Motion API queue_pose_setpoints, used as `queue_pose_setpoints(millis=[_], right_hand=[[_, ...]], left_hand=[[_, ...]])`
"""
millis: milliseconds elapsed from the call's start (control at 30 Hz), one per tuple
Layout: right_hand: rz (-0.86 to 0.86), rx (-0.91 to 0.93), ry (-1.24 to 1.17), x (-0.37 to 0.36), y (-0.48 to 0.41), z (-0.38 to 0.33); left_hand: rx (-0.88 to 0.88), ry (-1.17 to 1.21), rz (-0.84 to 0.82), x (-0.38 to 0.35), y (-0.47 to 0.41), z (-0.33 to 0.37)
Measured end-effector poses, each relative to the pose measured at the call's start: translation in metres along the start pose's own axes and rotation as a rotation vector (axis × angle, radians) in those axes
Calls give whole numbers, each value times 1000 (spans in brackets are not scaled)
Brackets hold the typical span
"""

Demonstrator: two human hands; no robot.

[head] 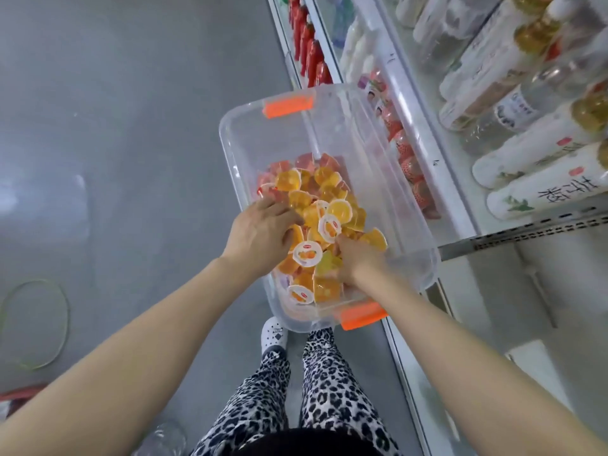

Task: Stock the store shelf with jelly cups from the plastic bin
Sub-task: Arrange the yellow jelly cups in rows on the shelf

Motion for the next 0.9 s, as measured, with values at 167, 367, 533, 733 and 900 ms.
queue_pose_setpoints(millis=[167,367,533,733,900], right_hand=[[62,91,-48,24,6,17],[378,113,58,42,14,46],[479,176,148,32,16,48],[514,157,181,28,18,52],[529,135,76,35,25,45]], left_hand=[[-10,-87,-142,2,-2,-1],[-26,-93,-393,-22,-31,20],[-118,-115,-530,-60,-45,42],[-119,-70,-500,-65,-47,37],[-44,-29,-498,-47,-44,22]])
Point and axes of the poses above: each hand's wrist, its own y-axis away from the middle knuckle, its own x-axis out of the back of the hand, z = x × y, the point moved 1 cm from there along -y, towards the middle knuckle, and after that the axes turned 11 degrees about z, right-handed, at the moved point
